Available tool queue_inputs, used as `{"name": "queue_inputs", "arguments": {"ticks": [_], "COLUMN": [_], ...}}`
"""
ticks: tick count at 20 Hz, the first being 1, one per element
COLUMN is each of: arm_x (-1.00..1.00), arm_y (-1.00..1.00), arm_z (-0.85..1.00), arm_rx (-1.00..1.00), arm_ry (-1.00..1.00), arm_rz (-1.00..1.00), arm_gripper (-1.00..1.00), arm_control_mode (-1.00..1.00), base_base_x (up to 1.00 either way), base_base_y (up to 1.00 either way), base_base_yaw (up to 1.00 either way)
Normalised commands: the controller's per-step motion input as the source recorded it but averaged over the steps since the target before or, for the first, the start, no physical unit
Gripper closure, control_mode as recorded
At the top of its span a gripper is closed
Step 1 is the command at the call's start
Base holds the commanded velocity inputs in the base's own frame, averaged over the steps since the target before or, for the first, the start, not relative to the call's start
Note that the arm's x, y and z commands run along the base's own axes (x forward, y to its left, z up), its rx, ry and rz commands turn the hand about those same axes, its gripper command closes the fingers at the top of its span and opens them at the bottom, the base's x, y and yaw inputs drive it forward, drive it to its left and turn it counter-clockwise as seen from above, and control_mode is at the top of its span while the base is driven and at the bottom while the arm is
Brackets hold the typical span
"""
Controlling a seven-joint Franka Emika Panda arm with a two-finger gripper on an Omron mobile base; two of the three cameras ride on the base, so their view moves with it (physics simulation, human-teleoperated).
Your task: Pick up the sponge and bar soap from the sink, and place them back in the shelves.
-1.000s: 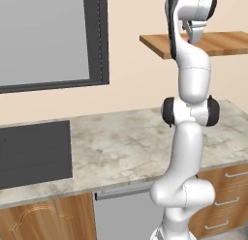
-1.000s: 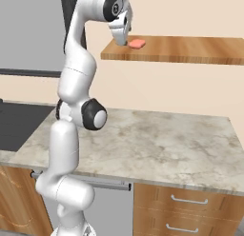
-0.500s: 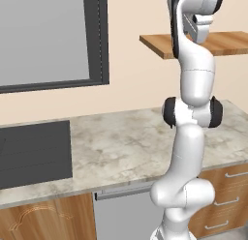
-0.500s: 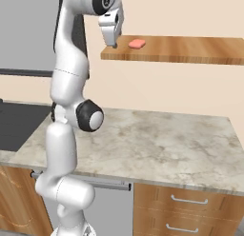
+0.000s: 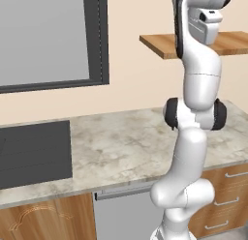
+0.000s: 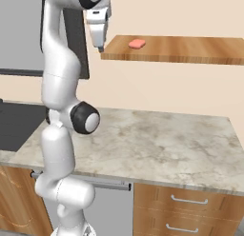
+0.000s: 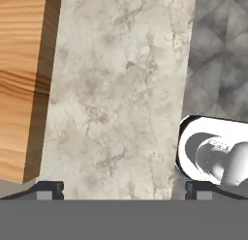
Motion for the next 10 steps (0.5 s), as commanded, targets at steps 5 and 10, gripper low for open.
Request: {"name": "queue_inputs", "arguments": {"ticks": [5,10], "arm_x": [-1.00,-1.00], "arm_y": [0.46,0.59], "arm_z": [-0.25,-0.42], "arm_rx": [-0.07,-0.09], "arm_ry": [-0.03,-0.05], "arm_rz": [0.16,0.22], "arm_gripper": [-1.00,-1.00], "arm_control_mode": [-1.00,-1.00], "base_base_x": [0.00,0.00], "base_base_y": [0.00,0.00], "base_base_yaw": [0.00,0.00]}}
